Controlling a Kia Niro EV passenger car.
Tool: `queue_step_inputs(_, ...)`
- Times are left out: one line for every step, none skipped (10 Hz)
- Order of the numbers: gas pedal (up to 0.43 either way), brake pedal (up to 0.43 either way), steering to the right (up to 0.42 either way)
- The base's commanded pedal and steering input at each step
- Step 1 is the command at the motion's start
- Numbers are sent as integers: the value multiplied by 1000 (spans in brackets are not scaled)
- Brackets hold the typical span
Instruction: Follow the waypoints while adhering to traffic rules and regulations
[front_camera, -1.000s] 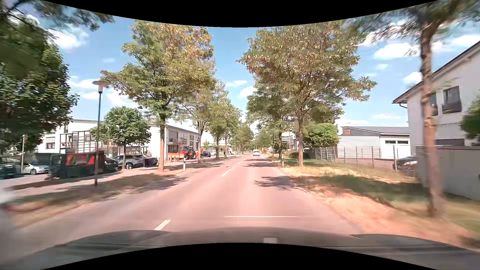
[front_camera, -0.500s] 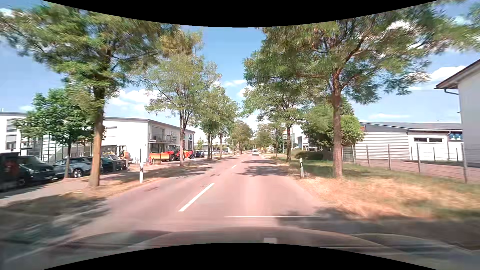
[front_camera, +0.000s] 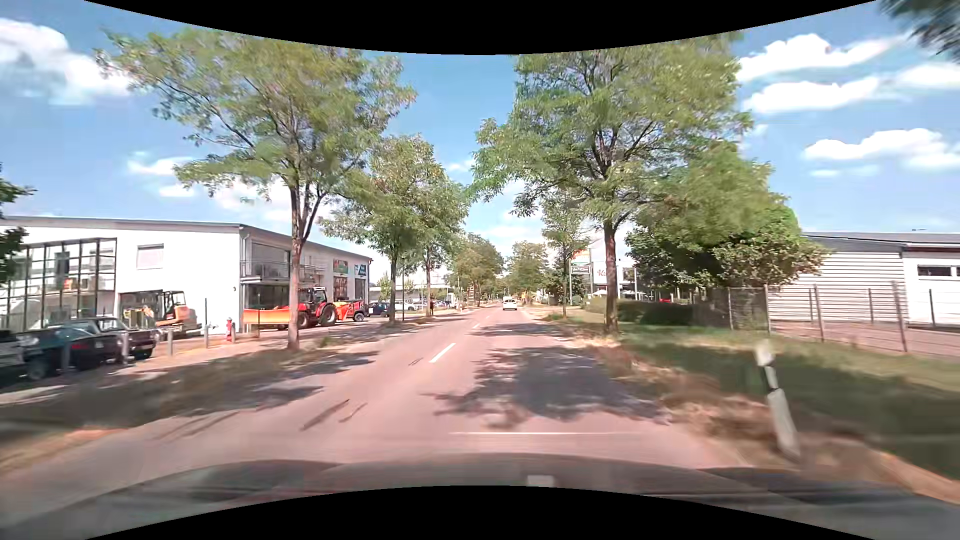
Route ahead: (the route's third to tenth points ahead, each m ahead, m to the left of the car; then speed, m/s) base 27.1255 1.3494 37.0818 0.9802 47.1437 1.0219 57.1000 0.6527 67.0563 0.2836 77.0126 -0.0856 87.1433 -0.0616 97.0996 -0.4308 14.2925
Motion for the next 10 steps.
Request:
queue_step_inputs(138,0,3)
queue_step_inputs(138,0,4)
queue_step_inputs(118,0,3)
queue_step_inputs(98,0,3)
queue_step_inputs(79,0,3)
queue_step_inputs(79,0,3)
queue_step_inputs(67,0,3)
queue_step_inputs(59,0,2)
queue_step_inputs(59,0,2)
queue_step_inputs(28,0,2)
